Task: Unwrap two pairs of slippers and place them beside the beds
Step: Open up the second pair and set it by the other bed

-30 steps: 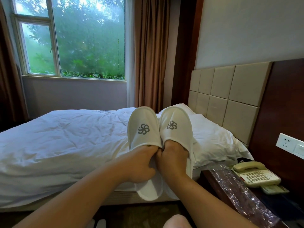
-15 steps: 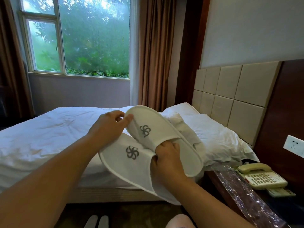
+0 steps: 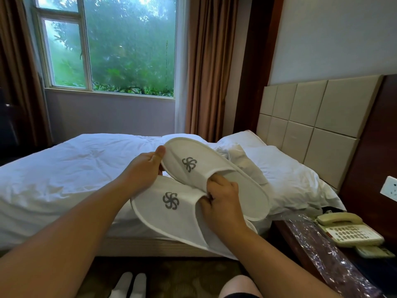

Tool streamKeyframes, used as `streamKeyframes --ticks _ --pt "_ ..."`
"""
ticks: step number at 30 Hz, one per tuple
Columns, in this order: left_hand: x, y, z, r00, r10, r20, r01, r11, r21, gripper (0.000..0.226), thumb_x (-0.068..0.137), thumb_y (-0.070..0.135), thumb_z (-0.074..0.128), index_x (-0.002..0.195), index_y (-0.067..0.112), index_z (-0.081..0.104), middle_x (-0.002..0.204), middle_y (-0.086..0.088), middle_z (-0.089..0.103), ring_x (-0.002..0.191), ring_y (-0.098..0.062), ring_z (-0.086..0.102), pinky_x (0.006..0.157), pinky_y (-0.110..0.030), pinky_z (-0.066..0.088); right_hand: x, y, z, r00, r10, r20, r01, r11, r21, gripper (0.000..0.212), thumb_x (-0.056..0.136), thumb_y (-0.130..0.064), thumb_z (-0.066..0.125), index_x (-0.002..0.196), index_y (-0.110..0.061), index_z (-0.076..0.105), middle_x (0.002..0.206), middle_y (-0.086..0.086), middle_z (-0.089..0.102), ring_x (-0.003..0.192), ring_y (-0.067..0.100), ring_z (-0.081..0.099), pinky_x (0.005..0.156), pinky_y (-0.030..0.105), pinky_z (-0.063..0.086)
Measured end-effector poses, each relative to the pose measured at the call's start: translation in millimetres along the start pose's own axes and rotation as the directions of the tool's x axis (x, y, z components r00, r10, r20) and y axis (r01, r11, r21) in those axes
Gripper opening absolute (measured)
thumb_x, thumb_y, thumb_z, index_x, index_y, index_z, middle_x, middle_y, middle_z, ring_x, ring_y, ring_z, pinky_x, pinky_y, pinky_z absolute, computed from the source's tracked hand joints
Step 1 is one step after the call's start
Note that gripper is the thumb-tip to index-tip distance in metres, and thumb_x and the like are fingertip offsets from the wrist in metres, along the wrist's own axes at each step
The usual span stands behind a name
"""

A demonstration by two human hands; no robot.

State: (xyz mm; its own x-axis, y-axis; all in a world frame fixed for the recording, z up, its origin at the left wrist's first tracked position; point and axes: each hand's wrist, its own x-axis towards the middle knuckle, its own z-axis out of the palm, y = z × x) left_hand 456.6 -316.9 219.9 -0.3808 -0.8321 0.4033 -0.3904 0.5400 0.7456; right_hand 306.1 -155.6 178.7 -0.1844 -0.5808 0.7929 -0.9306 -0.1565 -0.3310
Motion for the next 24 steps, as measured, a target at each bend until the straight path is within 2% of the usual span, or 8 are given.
streamKeyframes --ticks 4,9,12,15,17,20,23,24 --pt "1.2 -8.0 0.2 0.999 -0.037 0.029 0.038 0.999 -0.027 0.066 0.101 0.060 0.027 0.057 0.020 0.054 0.044 0.011 0.055 0.053 -0.013 0.050 0.059 -0.027 0.039 7.3 -5.2 -2.1 0.998 -0.043 -0.050 0.049 0.991 0.124 0.019 0.061 0.009 0.063 0.059 -0.006 0.052 0.070 -0.005 0.052 0.060 0.017 0.043 0.056 0.040 0.039" --pt "-3.0 -17.8 -0.3 0.999 -0.029 0.026 0.031 0.998 -0.061 0.065 0.102 0.058 0.027 0.063 0.014 0.056 0.061 0.001 0.059 0.058 -0.016 0.052 0.061 -0.028 0.040 5.1 -14.0 1.5 0.993 -0.090 -0.073 0.100 0.986 0.134 0.016 0.058 0.001 0.058 0.057 -0.012 0.048 0.071 -0.010 0.054 0.060 0.010 0.040 0.060 0.036 0.036" --pt "-5.8 -20.9 -1.4 1.000 0.002 0.024 0.000 0.998 -0.059 0.064 0.103 0.056 0.027 0.072 0.011 0.059 0.069 -0.002 0.064 0.060 -0.015 0.054 0.061 -0.028 0.041 7.7 -8.8 0.0 0.997 -0.070 -0.026 0.073 0.983 0.167 0.028 0.059 0.004 0.060 0.056 -0.017 0.041 0.067 -0.022 0.040 0.055 0.002 0.031 0.057 0.028 0.028" --pt "-8.4 -25.4 -0.7 0.999 -0.023 0.041 0.025 0.998 -0.056 0.061 0.103 0.054 0.029 0.071 0.012 0.058 0.069 -0.002 0.065 0.061 -0.016 0.054 0.061 -0.028 0.041 11.0 -7.6 -2.3 0.999 -0.032 0.017 0.027 0.972 0.232 0.037 0.061 0.010 0.063 0.054 -0.017 0.040 0.064 -0.017 0.042 0.050 0.006 0.032 0.052 0.020 0.026" --pt "-10.2 -29.2 -2.0 0.996 -0.061 0.065 0.064 0.997 -0.050 0.061 0.102 0.056 0.029 0.071 0.013 0.059 0.070 -0.003 0.065 0.062 -0.016 0.055 0.063 -0.028 0.041 10.0 -14.1 -1.8 0.999 -0.042 0.009 0.039 0.962 0.269 0.035 0.061 0.010 0.063 0.052 -0.014 0.040 0.062 -0.009 0.043 0.050 0.006 0.032 0.051 0.017 0.023" --pt "-12.2 -33.3 -7.1 0.989 -0.105 0.107 0.112 0.992 -0.058 0.062 0.101 0.059 0.030 0.071 0.014 0.061 0.070 -0.001 0.065 0.064 -0.016 0.056 0.065 -0.029 0.041 5.6 -23.3 2.0 0.999 -0.041 -0.002 0.039 0.944 0.327 0.033 0.062 0.011 0.064 0.050 -0.010 0.042 0.059 -0.008 0.039 0.050 0.006 0.032 0.049 0.016 0.023" --pt "-14.0 -34.0 -11.2 0.984 -0.136 0.114 0.144 0.987 -0.066 0.062 0.100 0.060 0.031 0.068 0.017 0.060 0.063 0.005 0.063 0.057 -0.012 0.054 0.062 -0.028 0.040 4.8 -23.1 2.6 1.000 -0.023 0.010 0.019 0.940 0.341 0.044 0.062 0.013 0.066 0.051 -0.020 0.040 0.060 -0.014 0.037 0.051 0.003 0.035 0.051 0.014 0.026" --pt "-15.1 -33.9 -11.9 0.984 -0.147 0.103 0.154 0.985 -0.071 0.062 0.100 0.060 0.031 0.065 0.018 0.060 0.058 0.009 0.062 0.055 -0.010 0.053 0.060 -0.027 0.039 6.0 -21.3 2.4 1.000 -0.026 0.015 0.020 0.948 0.317 0.047 0.061 0.012 0.067 0.051 -0.024 0.038 0.061 -0.015 0.039 0.055 0.001 0.036 0.054 0.017 0.030"
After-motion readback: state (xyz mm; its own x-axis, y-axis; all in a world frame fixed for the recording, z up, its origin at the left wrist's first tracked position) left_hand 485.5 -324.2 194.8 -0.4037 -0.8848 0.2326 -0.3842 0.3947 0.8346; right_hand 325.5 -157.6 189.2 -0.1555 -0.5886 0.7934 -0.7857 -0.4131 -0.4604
